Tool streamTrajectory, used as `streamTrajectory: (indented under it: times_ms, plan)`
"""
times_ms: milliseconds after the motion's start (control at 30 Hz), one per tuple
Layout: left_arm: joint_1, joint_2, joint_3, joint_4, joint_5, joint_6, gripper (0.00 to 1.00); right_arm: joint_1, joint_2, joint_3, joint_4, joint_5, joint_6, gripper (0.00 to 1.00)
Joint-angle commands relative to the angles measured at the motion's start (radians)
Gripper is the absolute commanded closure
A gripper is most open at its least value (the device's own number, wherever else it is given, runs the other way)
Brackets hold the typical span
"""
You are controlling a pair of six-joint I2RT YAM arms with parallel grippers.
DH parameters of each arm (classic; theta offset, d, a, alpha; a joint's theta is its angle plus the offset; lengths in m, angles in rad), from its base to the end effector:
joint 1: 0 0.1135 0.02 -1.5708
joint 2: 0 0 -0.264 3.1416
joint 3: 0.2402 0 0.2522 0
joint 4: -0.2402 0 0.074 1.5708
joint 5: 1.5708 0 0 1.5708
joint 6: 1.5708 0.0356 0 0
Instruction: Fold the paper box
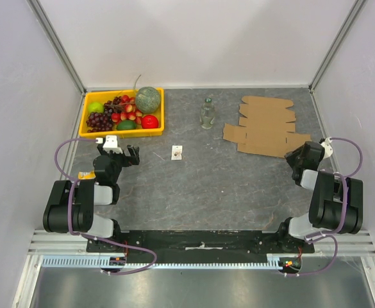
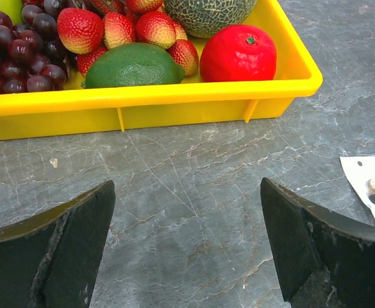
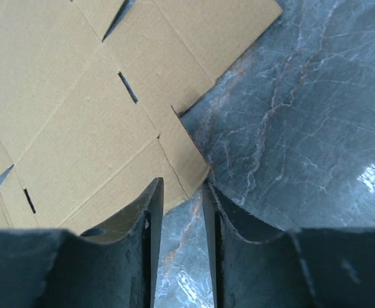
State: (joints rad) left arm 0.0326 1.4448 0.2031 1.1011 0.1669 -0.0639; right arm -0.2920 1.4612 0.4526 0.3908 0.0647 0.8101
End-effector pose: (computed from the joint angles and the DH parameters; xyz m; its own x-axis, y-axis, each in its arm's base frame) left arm 0.2309 0.0016 0.1477 -0.1482 -0.0678 -0.9866 0.1231 0.9886 -0.0865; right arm 0.2500 -0.0776 0.1372 -0.1378 0.7962 -0.5891 0.6347 0.5276 0.5646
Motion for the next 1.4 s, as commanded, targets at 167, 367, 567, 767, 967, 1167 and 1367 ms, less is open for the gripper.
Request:
streamTrajectory:
  times_ms: [167,367,567,767,967,1167,1367]
  plan:
    - [-0.005,0.000,0.027,0.031,0.000,0.047,0.00,-0.006,0.018,-0.005,0.120,-0.034,-0.029,0.78]
    - [-0.005,-0.001,0.027,0.032,0.002,0.047,0.00,-0.006,-0.016,0.017,0.082,-0.062,-0.043,0.96]
    - [-0.005,0.000,0.027,0.031,0.000,0.049,0.00,0.005,-0.117,0.119,-0.212,-0.076,-0.057,1.00]
    - [-0.005,-0.001,0.027,0.031,0.000,0.049,0.00,0.025,-0.265,0.187,-0.472,-0.029,-0.074,1.00]
    - [-0.008,0.000,0.028,0.026,-0.006,0.050,0.00,0.068,-0.311,0.267,-0.688,-0.048,-0.143,1.00]
    - [-0.011,0.000,0.030,0.026,-0.009,0.052,0.00,0.114,-0.361,0.340,-0.875,-0.037,-0.242,1.00]
    - [-0.011,-0.001,0.028,0.026,-0.009,0.052,0.00,0.166,-0.374,0.431,-1.056,-0.109,-0.380,1.00]
